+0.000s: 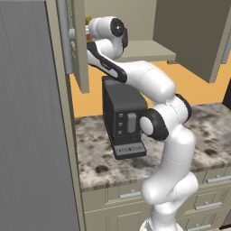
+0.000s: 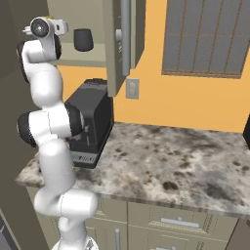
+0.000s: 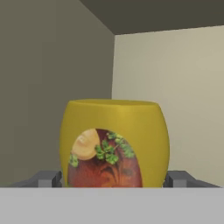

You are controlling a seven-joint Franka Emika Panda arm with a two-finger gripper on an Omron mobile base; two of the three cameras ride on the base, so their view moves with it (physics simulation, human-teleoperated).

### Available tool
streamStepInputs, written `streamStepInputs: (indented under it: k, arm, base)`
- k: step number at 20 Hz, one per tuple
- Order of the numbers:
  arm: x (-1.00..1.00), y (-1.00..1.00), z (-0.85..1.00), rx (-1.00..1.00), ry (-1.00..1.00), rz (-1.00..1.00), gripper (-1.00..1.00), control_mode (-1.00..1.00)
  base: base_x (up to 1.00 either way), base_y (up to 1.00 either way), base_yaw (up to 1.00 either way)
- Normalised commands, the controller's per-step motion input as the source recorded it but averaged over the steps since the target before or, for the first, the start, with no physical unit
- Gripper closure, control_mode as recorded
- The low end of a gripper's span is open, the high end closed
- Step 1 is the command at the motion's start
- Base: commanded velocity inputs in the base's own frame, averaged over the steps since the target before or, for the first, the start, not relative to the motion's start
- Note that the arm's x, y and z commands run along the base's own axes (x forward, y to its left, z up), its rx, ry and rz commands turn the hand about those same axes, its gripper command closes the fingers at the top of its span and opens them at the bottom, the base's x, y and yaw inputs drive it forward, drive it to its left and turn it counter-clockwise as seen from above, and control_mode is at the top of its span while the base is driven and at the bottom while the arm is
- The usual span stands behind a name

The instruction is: The dining table condiment station is running low on mustard. Refill the condiment station by opening the cabinet and taking the mustard from the cabinet and placing it on the dining table.

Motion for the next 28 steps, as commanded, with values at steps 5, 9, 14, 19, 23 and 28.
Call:
streamStepInputs:
  k: [5,9,14,19,23,28]
  arm:
    - [-0.5,0.09,0.05,0.0,-0.03,-0.02,1.0,-1.0]
    - [-0.91,-0.07,0.01,0.0,-0.03,0.0,1.0,-1.0]
    - [-0.96,-0.53,0.0,0.03,0.0,0.0,1.0,-1.0]
    - [-0.99,-0.78,0.02,0.06,0.0,0.0,1.0,-1.0]
    - [-1.0,-0.97,0.07,0.07,-0.02,0.0,1.0,-1.0]
    - [-1.0,-0.88,0.14,0.03,-0.01,0.01,1.0,-1.0]
  base:
    - [0.0,0.0,0.0]
    - [0.0,0.0,0.0]
    - [0.0,0.0,0.0]
    - [0.0,0.0,0.0]
    - [0.0,0.0,0.0]
    - [0.0,0.0,0.0]
